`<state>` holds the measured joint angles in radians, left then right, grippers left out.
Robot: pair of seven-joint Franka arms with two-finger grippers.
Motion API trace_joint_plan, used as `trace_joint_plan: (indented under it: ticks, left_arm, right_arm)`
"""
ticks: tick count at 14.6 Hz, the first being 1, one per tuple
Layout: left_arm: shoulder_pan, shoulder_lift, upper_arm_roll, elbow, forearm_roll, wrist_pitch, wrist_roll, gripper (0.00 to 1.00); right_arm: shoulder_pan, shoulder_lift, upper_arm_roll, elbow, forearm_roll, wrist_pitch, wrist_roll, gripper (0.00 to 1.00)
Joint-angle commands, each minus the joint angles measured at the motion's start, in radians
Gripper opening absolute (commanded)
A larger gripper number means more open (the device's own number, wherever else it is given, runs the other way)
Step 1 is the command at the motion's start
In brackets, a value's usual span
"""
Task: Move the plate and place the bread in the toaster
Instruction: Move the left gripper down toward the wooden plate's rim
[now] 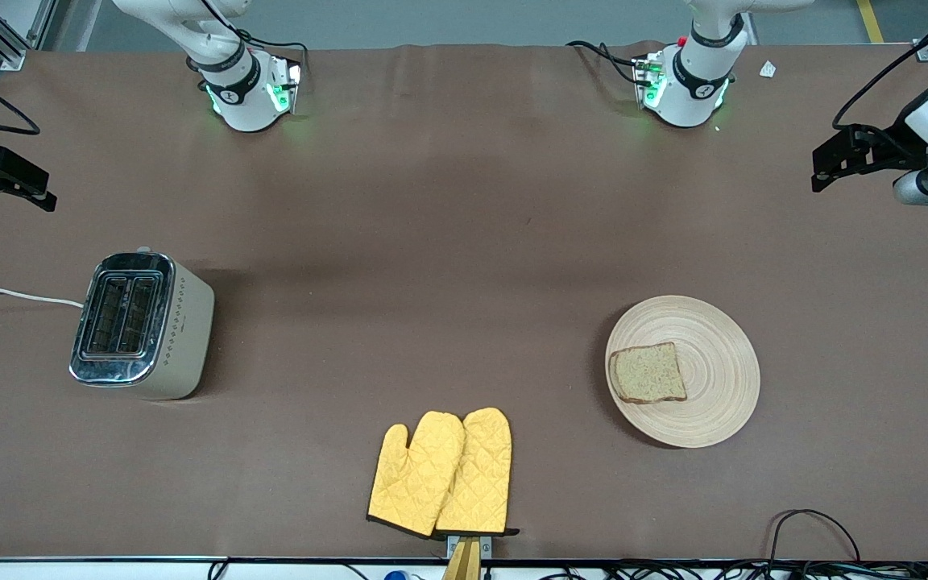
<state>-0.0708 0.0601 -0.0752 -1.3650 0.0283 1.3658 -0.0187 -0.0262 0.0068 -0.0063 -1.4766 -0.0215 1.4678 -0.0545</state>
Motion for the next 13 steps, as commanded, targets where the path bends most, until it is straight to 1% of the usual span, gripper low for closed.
trace_joint_plan:
  ticks: [1,7,9,11,13]
  left_arm:
    - [0.002,0.012,0.0,0.027,0.013,-0.004,0.019,1.0]
    - [0.013,0.041,0.005,0.035,0.007,0.032,0.02,1.0]
    - [0.035,0.053,0.014,0.035,-0.007,0.047,0.02,1.0]
    - [0.101,0.085,0.014,0.032,-0.097,0.078,0.023,1.0]
    - [0.163,0.139,0.014,0.029,-0.194,0.102,0.04,1.0]
  right_arm:
    - [0.002,-0.002,0.002,0.006,-0.008,-0.003,0.013,1.0]
    - [0.005,-0.002,0.002,0.006,-0.008,-0.009,0.013,1.0]
    - [0.005,-0.002,0.003,0.006,-0.014,-0.001,0.012,1.0]
    - [0.014,-0.002,0.003,0.006,-0.014,-0.001,0.012,1.0]
    - [0.022,-0.002,0.003,0.006,-0.015,-0.004,0.012,1.0]
